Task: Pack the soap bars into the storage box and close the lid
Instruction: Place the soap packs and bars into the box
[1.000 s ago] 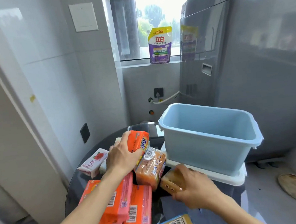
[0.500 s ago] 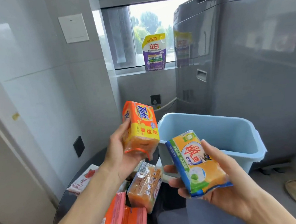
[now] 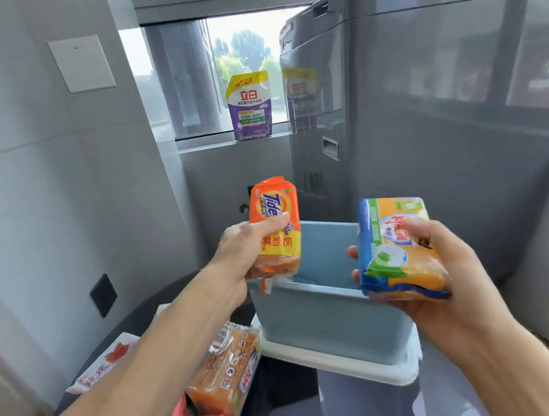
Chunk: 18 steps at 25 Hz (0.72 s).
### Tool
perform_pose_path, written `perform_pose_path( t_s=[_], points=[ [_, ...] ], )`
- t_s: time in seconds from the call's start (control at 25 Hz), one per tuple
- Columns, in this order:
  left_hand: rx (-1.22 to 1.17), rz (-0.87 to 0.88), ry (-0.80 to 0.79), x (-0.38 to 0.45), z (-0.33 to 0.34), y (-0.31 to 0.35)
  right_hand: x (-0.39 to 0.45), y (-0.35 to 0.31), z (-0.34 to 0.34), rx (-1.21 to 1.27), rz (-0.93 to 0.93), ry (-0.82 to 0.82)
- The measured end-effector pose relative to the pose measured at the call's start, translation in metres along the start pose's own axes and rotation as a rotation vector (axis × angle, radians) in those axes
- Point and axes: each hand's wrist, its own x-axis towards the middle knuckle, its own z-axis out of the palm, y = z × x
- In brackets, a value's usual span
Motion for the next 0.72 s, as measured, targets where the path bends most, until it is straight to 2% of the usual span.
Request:
perform_pose_path(
  t_s=[0.2,0.4,0.56,0.72],
  points=[
    [0.383,-0.088,0.03,0.048,0.057,0.003,0.017,-0.009,-0.021,-0.026,-0.031,0.216],
    [0.751,-0.201,-0.087,0.076,0.08,-0.026,0.03,-0.014,-0.032,-0.056,-0.06,0.274],
    [1.264,-0.194,-0.183,0.08,0.087,-0.051,0.038,-0.014,-0.04,-0.069,-0.072,0.305],
    [1.433,-0.227,-0.279,0.086,0.088,-0.055,0.045,-0.012,-0.044,-0.197,-0.049,0.324]
  ],
)
